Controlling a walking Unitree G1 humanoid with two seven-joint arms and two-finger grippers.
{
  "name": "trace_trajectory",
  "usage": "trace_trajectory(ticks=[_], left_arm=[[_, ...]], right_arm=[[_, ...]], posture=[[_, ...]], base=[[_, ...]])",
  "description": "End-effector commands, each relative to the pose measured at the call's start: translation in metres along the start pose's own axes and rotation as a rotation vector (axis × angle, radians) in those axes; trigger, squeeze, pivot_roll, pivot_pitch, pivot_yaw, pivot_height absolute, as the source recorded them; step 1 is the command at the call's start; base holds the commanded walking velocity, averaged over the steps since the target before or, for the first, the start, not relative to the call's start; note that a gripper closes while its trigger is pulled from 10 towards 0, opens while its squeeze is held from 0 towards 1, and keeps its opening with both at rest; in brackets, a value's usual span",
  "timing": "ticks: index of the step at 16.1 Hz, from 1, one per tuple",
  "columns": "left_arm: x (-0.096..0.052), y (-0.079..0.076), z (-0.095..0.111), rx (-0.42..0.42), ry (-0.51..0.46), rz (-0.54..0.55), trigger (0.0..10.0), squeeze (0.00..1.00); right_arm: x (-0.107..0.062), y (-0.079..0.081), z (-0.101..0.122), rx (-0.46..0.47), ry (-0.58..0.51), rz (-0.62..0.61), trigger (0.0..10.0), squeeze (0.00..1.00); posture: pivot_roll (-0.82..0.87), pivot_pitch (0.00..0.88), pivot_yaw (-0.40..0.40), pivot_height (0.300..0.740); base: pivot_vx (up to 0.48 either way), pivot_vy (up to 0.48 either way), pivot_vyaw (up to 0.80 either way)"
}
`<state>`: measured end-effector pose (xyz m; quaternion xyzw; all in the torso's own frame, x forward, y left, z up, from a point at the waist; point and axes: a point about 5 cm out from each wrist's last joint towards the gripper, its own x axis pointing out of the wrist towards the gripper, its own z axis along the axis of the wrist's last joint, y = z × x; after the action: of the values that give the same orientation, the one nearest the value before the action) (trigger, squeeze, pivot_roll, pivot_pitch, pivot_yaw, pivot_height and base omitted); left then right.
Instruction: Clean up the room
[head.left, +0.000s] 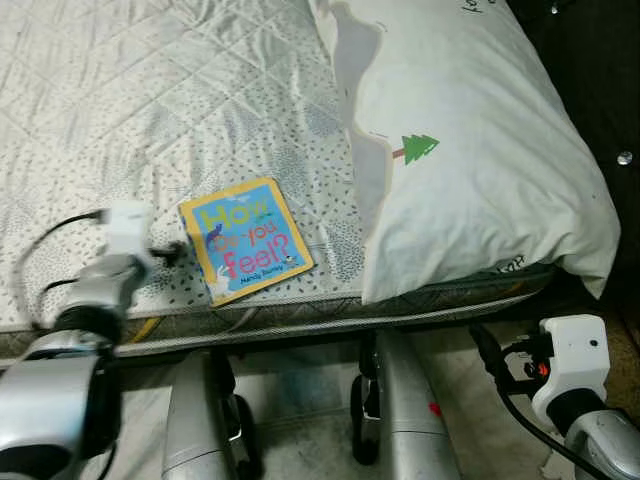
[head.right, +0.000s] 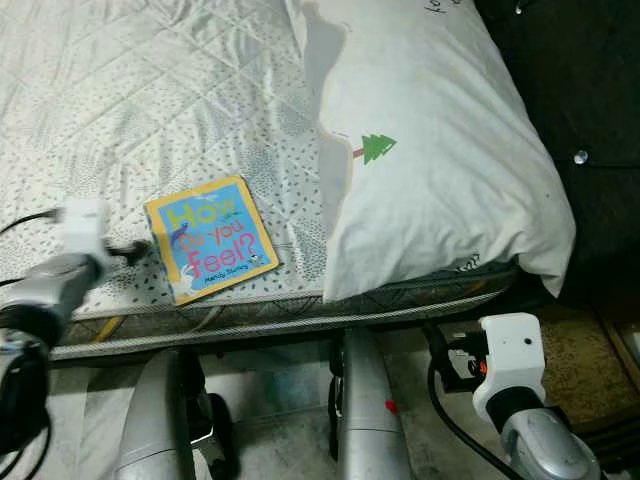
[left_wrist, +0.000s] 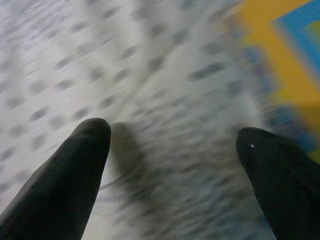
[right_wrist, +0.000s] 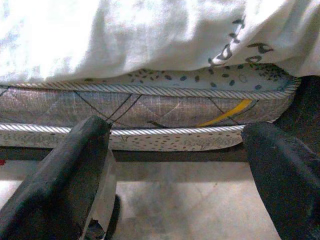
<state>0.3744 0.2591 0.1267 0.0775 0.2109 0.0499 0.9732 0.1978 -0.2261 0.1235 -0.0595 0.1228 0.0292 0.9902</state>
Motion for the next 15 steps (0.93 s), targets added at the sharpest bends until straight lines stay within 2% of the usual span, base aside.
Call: trace_trajectory(ticks=[1, 4, 9, 13, 15], left_arm=[[0.000, 0.001, -0.011, 0.017, 0.043, 0.000, 10.0, 0.00], [0.003, -0.024, -0.006, 0.036, 0.036, -0.048, 10.0, 0.00], [0.005, -0.048, 0.002, 0.079, 0.023, -0.119, 10.0, 0.00], [0.005, -0.049, 0.011, 0.124, -0.001, -0.135, 10.0, 0.00], [0.005, -0.035, 0.012, 0.166, 0.006, -0.109, 10.0, 0.00]], right_arm=[[-0.006, -0.005, -0.002, -0.004, 0.020, -0.023, 10.0, 0.00], [-0.005, -0.007, -0.002, -0.006, 0.020, -0.030, 10.0, 0.00], [-0.007, -0.008, -0.002, -0.008, 0.019, -0.039, 10.0, 0.00], [-0.007, -0.008, -0.003, -0.005, 0.020, -0.046, 10.0, 0.00], [-0.006, -0.007, -0.005, -0.002, 0.023, -0.047, 10.0, 0.00]], posture=[[-0.24, 0.391, -0.029, 0.580], [-0.25, 0.391, -0.027, 0.580], [-0.26, 0.387, -0.023, 0.580], [-0.25, 0.385, -0.013, 0.580], [-0.24, 0.383, -0.009, 0.580]], base=[[0.000, 0.000, 0.00], [0.000, 0.000, 0.00], [0.000, 0.000, 0.00], [0.000, 0.000, 0.00], [0.000, 0.000, 0.00]])
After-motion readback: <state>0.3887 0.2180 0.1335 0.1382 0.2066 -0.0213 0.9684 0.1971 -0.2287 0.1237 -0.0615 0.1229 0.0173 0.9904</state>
